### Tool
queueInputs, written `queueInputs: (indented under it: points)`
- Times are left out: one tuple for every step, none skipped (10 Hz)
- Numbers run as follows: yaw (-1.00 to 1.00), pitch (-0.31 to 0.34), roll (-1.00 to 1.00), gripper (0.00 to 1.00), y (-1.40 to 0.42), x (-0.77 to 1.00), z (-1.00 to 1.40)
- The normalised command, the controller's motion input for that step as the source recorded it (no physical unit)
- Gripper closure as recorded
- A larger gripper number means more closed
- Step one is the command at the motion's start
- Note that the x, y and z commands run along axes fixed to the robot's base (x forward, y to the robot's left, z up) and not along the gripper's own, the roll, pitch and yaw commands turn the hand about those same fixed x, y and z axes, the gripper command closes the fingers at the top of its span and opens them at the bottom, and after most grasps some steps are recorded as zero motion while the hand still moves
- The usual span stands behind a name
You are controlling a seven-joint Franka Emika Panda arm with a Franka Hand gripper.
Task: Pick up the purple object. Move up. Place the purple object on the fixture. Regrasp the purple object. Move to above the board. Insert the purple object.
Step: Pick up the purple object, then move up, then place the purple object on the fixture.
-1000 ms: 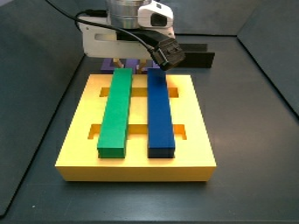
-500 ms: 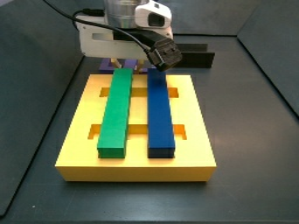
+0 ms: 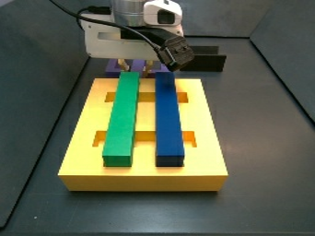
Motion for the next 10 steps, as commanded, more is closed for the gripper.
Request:
queueInputs:
  points:
    - [0.00,0.000,0.00,1.00,0.00,0.00,0.00]
    - [0.00,0.000,0.00,1.00,0.00,0.00,0.00]
    - [0.00,0.000,0.00,1.00,0.00,0.00,0.83]
    - [0.05,-0.021,0.00,1.00,-0.03,0.05,0.84]
    - [0.05,-0.004,-0.01,1.00,-0.03,0.00,0.53]
    - [0.00,0.000,-0.01,1.00,0.00,0.00,0.00]
    - [0.00,0.000,-0.01,1.00,0.00,0.05,0.00]
    - [-0.05,0.000,-0.39,1.00,0.11,0.27,0.01]
    - [-0.08,0.000,-0.60,1.00,0.21,0.37,0.09]
    - [-0.12,0.000,-0.70,1.00,0.23,0.43,0.19]
